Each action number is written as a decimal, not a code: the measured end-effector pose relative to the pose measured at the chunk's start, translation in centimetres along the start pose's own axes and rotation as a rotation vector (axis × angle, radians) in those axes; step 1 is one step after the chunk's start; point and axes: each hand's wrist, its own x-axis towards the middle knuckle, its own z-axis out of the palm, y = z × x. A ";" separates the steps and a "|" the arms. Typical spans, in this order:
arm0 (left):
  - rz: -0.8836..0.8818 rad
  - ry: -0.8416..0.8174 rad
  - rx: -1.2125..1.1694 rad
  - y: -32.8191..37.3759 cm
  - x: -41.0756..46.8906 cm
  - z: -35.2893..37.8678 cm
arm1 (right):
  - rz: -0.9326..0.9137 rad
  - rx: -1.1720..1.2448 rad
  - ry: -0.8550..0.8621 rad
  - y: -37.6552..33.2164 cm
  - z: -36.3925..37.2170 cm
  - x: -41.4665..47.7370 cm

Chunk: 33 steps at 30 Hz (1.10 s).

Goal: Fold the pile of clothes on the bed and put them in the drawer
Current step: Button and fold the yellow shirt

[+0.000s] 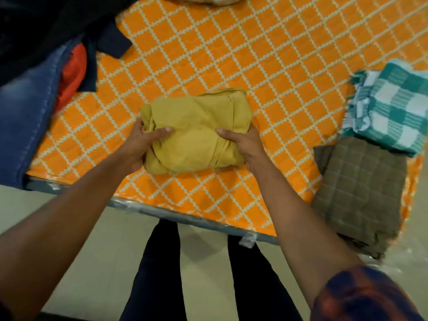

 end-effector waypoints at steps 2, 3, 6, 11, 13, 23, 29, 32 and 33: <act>-0.039 -0.099 0.013 -0.9 -0.7 3.9 | -0.033 0.037 0.059 0.4 -4.2 -1.7; -0.059 -0.152 0.031 -1.4 -1.1 6.2 | -0.043 0.069 0.076 0.5 -6.5 -2.7; -0.070 -0.260 0.028 -2.1 -2.3 12.1 | -0.051 0.119 0.108 0.5 -12.4 -5.6; 0.003 -0.359 0.031 -2.1 -5.3 20.9 | -0.134 0.163 0.166 -2.9 -21.3 -10.0; 0.036 -0.388 0.032 -2.1 -6.5 24.7 | -0.182 0.179 0.198 -4.6 -24.9 -11.9; 0.157 -0.634 0.676 -2.7 -7.5 42.3 | -0.091 0.570 0.519 2.9 -35.8 -19.0; 0.343 -0.853 1.326 0.3 -5.5 50.1 | 0.020 0.984 0.537 8.2 -30.1 -20.4; 0.515 -0.955 1.669 0.4 -5.1 53.7 | 0.097 1.063 0.515 9.1 -28.0 -19.5; 0.546 -0.977 1.783 -0.6 -5.1 55.0 | 0.122 1.069 0.539 9.7 -27.7 -19.2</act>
